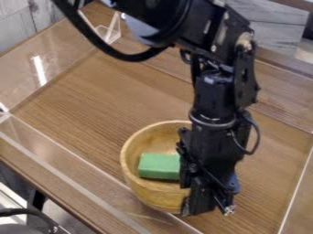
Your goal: Remove the green block from inside the brown bowl and put it on the table
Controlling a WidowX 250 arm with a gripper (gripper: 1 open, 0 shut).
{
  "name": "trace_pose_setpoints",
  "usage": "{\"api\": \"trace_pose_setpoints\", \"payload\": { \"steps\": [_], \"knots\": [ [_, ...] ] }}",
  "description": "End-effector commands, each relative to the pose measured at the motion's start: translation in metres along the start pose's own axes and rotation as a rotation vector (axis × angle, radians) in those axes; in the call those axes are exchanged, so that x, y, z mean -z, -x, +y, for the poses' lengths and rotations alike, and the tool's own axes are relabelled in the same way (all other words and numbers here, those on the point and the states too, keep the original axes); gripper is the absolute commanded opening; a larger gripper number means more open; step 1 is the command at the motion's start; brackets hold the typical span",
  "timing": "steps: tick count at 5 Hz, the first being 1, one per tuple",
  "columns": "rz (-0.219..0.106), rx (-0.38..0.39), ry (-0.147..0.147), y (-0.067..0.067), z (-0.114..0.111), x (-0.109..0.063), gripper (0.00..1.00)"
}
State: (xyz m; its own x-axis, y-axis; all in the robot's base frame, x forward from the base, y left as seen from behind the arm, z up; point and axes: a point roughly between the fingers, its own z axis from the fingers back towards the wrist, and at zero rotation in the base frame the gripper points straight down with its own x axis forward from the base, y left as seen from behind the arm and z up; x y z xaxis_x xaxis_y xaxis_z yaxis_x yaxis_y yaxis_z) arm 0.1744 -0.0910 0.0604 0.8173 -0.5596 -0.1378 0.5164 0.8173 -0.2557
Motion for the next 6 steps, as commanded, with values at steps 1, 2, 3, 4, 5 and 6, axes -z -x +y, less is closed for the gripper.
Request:
{"api": "trace_pose_setpoints", "payload": {
  "steps": [1, 2, 3, 4, 5, 6],
  "knots": [
    [-0.041, -0.013, 0.009, -0.002, 0.0, -0.011, 0.0],
    [-0.044, -0.023, 0.024, -0.002, -0.001, -0.013, 0.0],
    [-0.047, -0.032, 0.038, -0.003, 0.0, -0.016, 0.0],
    [-0.05, -0.042, 0.051, -0.004, 0.0, -0.018, 0.0],
    [-0.054, -0.052, 0.066, -0.004, 0.0, -0.021, 0.0],
    [-0.058, -0.061, 0.08, -0.004, -0.001, -0.025, 0.0]
  ]
}}
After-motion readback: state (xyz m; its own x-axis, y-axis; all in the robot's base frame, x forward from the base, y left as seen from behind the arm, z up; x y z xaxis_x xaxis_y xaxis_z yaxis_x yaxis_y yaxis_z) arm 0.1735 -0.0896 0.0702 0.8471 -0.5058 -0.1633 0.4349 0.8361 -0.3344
